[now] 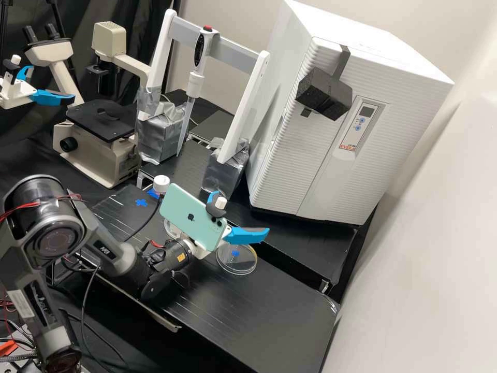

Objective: Close the lid

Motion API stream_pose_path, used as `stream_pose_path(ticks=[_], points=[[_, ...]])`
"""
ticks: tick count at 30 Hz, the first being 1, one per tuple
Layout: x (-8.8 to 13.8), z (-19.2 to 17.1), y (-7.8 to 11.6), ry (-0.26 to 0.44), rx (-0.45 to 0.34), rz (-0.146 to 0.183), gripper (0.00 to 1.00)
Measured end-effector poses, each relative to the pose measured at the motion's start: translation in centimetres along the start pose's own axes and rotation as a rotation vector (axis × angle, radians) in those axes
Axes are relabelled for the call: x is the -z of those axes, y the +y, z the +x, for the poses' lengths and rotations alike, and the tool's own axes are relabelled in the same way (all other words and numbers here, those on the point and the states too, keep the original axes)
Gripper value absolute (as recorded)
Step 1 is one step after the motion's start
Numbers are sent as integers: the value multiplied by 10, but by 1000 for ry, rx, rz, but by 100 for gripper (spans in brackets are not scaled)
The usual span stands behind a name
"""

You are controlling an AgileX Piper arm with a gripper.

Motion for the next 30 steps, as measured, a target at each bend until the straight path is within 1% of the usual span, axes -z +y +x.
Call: stream_pose_path(ticks=[5, 10, 13, 19, 26, 30], points=[[-12, -9, 2, -49, -2, -2, 100], [-18, -15, 1, -78, 4, -4, 100], [-21, -18, 1, -86, 8, -8, 100], [-25, -26, 4, -74, -2, -19, 100], [-34, -35, 6, -106, 1, -33, 100], [-38, -40, 8, -121, 8, -29, 100]])
